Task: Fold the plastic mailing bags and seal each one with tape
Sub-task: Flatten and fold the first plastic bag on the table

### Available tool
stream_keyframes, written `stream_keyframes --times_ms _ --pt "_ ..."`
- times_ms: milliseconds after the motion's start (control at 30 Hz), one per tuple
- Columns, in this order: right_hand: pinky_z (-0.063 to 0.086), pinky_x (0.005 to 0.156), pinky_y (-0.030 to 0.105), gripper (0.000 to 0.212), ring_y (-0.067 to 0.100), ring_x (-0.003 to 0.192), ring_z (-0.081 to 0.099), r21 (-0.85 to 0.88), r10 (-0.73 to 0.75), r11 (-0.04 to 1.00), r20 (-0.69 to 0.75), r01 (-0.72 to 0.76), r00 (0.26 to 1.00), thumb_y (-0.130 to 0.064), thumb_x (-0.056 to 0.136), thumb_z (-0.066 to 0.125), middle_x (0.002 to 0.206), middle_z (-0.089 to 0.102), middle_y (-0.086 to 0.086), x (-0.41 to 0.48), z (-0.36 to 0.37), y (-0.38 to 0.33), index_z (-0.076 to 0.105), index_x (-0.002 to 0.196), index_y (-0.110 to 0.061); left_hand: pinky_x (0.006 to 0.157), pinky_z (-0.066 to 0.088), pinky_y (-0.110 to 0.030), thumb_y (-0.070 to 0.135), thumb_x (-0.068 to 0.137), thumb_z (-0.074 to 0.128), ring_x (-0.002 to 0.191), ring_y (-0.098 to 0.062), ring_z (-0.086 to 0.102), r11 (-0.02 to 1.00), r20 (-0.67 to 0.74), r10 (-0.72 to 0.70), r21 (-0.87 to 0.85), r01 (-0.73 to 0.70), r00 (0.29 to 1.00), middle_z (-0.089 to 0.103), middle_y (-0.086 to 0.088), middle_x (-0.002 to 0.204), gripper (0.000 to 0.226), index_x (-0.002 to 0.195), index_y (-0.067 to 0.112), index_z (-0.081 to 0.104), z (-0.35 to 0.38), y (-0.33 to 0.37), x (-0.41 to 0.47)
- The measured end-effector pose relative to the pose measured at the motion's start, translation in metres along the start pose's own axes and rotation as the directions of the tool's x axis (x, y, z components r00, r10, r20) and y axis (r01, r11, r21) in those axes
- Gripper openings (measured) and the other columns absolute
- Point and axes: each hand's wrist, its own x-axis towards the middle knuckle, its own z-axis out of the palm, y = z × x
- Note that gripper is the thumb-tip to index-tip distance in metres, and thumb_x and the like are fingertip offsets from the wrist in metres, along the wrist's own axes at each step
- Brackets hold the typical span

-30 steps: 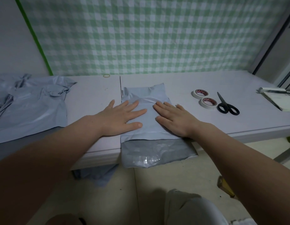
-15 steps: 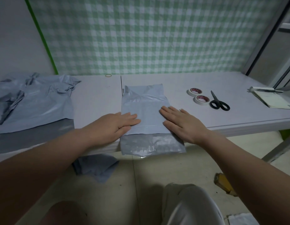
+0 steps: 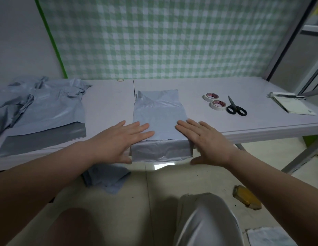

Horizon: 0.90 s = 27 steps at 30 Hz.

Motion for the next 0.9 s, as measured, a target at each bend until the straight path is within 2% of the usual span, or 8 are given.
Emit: stream_keyframes --times_ms 100,267,367,467,533,600,700,900 --pt "0.021 0.118 0.04 0.099 0.014 0.145 0.016 0.117 0.053 0.992 -0.103 -0.041 0.993 -0.051 0.071 0.075 0.157 0.016 -0.011 0.001 0.004 -0.002 0.017 0.15 -0.032 0.119 0.007 -0.038 0.082 0.077 0.0 0.141 -0.003 0.002 0.981 -0.08 -0.041 -0.191 0.025 0.996 -0.001 0.023 0.151 0.064 0.136 0.058 -0.01 0.004 0.0 0.0" --pt "0.025 0.114 0.037 0.088 0.012 0.142 0.026 0.339 0.142 0.937 -0.14 -0.087 0.98 -0.037 0.065 0.084 0.151 0.033 -0.015 0.007 0.002 -0.001 0.039 0.141 -0.035 0.113 0.018 -0.026 0.06 0.076 0.018 0.132 0.0 0.03 0.781 -0.111 -0.236 -0.612 0.12 0.965 0.039 0.018 0.139 0.069 0.137 0.035 0.037 -0.008 0.006 0.005" --pt "0.04 0.099 0.031 0.068 0.012 0.128 0.044 0.52 0.227 0.845 -0.139 -0.124 0.964 -0.026 0.068 0.083 0.131 0.054 -0.02 0.01 -0.002 0.001 0.056 0.131 -0.029 0.077 0.043 -0.028 0.038 0.096 0.046 0.095 -0.022 0.062 0.674 -0.167 -0.483 -0.698 0.242 0.86 0.07 -0.003 0.094 0.037 0.094 0.012 0.072 -0.013 0.008 0.015" --pt "0.038 0.064 0.02 0.012 0.003 0.075 0.053 0.791 0.385 0.584 -0.074 -0.181 0.92 -0.02 0.083 0.068 0.072 0.062 -0.013 0.017 -0.013 -0.002 0.074 0.092 -0.025 0.061 0.039 -0.027 0.032 0.097 0.049 0.07 -0.018 0.055 0.572 -0.213 -0.639 -0.774 0.272 0.739 0.06 0.0 0.067 0.027 0.075 0.019 0.059 -0.014 0.014 0.026" --pt "0.029 0.054 0.025 0.028 0.007 0.055 0.039 0.88 0.503 0.408 0.004 -0.242 0.864 -0.023 0.089 0.06 0.056 0.047 -0.004 0.023 -0.019 -0.005 0.06 0.062 -0.019 0.059 0.037 -0.028 0.028 0.096 0.05 0.066 -0.019 0.051 0.544 -0.256 -0.712 -0.79 0.284 0.653 0.055 -0.001 0.064 0.024 0.078 0.013 0.055 -0.012 0.017 0.033" --pt "0.026 0.052 0.027 0.037 0.01 0.051 0.033 0.891 0.596 0.33 0.058 -0.31 0.801 -0.026 0.092 0.056 0.053 0.039 -0.003 0.031 -0.023 -0.009 0.048 0.057 -0.018 0.054 0.03 -0.032 0.027 0.096 0.048 0.06 -0.021 0.041 0.543 -0.284 -0.763 -0.77 0.336 0.581 0.044 -0.003 0.06 0.033 0.067 0.012 0.04 -0.009 0.02 0.041" --pt "0.032 0.06 0.03 0.034 0.018 0.061 0.044 0.803 0.715 0.383 0.056 -0.457 0.697 -0.033 0.09 0.052 0.053 0.044 -0.005 0.046 -0.019 -0.014 0.048 0.06 -0.016 0.054 0.024 -0.034 0.027 0.095 0.046 0.06 -0.022 0.034 0.532 -0.291 -0.809 -0.731 0.426 0.51 0.035 -0.002 0.059 0.04 0.063 0.014 0.026 -0.007 0.022 0.05" --pt "0.03 0.066 0.035 0.039 0.031 0.079 0.047 0.601 0.837 0.488 -0.118 -0.633 0.534 -0.037 0.091 0.044 0.061 0.055 0.006 0.061 -0.011 -0.031 0.048 0.061 -0.013 0.063 0.027 -0.033 0.028 0.096 0.043 0.072 -0.025 0.044 0.567 -0.294 -0.812 -0.603 0.561 0.504 0.041 0.004 0.062 0.032 0.067 0.015 0.039 -0.001 0.023 0.054"
